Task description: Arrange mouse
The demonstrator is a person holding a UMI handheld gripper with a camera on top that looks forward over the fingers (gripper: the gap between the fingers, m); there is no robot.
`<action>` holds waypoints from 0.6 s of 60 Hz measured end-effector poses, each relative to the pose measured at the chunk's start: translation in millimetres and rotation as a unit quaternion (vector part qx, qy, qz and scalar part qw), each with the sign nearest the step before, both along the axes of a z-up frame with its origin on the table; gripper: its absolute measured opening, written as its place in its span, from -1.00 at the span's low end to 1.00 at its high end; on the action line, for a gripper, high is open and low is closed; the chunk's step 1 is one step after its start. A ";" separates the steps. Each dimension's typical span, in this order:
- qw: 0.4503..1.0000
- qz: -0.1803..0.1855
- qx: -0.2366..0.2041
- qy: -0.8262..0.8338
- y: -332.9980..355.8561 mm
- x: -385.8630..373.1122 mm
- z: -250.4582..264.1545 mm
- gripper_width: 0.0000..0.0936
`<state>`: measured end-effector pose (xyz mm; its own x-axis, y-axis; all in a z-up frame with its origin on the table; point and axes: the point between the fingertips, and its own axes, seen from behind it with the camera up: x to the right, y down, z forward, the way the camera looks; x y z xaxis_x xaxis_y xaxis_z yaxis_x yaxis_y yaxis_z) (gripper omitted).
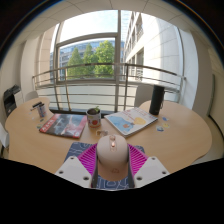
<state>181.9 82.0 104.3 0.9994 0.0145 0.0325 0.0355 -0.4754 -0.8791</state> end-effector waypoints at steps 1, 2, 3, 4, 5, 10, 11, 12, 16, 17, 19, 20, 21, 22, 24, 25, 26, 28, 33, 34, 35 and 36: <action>1.000 0.000 -0.012 0.002 2.6 -1.1 -7.1 -0.11; 1.000 0.001 -0.022 0.004 4.3 -1.5 -16.6 -0.11; 0.999 0.002 -0.033 0.005 5.3 -2.1 -25.7 -0.11; 0.999 0.003 -0.042 0.007 6.3 -2.9 -34.4 -0.11; 0.999 0.004 -0.050 0.008 7.4 -3.2 -42.5 -0.11; 0.997 0.010 -0.078 0.007 10.6 -5.6 -92.1 -0.05; 0.996 0.012 -0.084 0.006 10.3 -6.7 -96.6 -0.04; 0.996 0.013 -0.090 0.005 9.5 -7.4 -100.1 -0.03; 0.995 0.016 -0.098 0.008 5.8 -8.9 -114.7 0.05; 0.995 0.016 -0.094 0.008 6.5 -9.1 -113.4 0.08; 0.995 0.016 -0.097 0.004 4.4 -9.2 -114.6 0.14; 0.995 0.017 -0.100 0.002 3.1 -9.6 -115.2 0.16; 0.995 0.018 -0.102 -0.001 1.6 -9.4 -115.1 0.19; 0.994 0.018 -0.107 -0.002 1.5 -8.8 -112.3 0.26; 0.994 0.021 -0.108 -0.002 -2.2 -11.2 -110.0 0.51; 0.994 0.022 -0.107 0.000 -4.0 -12.8 -107.5 0.67; 0.994 0.023 -0.106 0.002 -6.2 -14.5 -104.1 0.84; 0.995 0.022 -0.102 0.004 -10.6 -16.8 -96.0 0.78; 0.996 0.016 -0.085 -0.007 -27.7 -19.0 -63.6 0.82; 0.997 0.015 -0.081 -0.009 -32.6 -19.9 -56.8 0.82; 0.997 0.013 -0.078 -0.011 -38.1 -21.3 -49.9 0.83; 0.997 0.012 -0.075 -0.011 -43.9 -23.2 -43.1 0.83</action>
<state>158.7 38.1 61.2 0.9977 0.0448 0.0503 0.0672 -0.6004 -0.7969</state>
